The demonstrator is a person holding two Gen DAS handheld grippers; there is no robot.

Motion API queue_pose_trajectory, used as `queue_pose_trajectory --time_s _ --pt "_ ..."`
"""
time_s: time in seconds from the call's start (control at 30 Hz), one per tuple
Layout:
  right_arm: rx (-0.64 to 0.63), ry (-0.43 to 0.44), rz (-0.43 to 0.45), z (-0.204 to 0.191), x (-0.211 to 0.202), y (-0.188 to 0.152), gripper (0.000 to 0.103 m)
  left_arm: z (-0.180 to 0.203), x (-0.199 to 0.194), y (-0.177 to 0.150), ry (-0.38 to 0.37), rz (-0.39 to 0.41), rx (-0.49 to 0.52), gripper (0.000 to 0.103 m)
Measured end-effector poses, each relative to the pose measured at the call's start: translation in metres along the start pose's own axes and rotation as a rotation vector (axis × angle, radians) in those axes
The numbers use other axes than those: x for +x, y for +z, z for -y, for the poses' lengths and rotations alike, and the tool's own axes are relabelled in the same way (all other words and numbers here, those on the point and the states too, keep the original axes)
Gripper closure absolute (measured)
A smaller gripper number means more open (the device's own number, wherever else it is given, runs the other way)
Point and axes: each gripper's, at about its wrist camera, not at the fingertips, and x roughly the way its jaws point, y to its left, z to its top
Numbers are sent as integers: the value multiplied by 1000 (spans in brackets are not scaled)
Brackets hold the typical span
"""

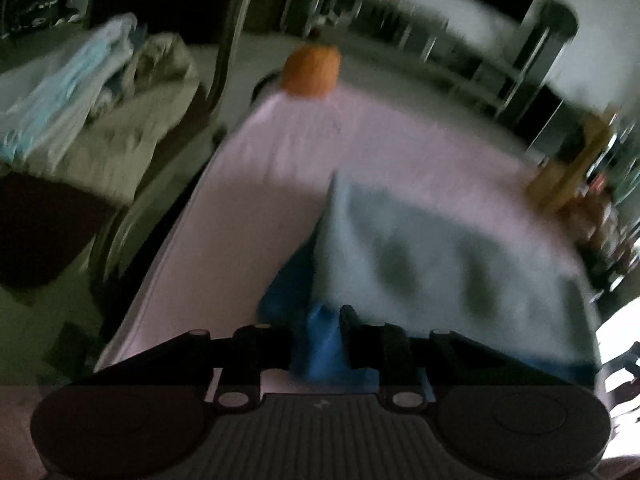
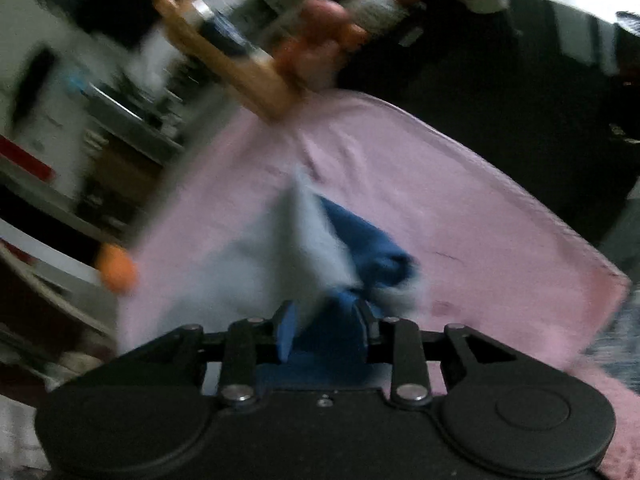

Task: Fold clothes

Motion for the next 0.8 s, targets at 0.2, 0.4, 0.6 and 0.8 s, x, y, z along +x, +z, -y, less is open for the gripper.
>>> queue_pose_trajectory --time_s 0.2,0.4,0.6,0.8 --pt "-113 151 46 -69 13 35 70 38 22 51 -10 52 101 75" --pt "-111 158 59 -93 76 64 85 45 107 84 -20 -33 89 93" --pt "81 56 -44 -30 154 70 97 22 166 75 83 -54 74 98" --pt "98 -63 -72 0 174 77 103 9 172 75 144 -57 51 94"
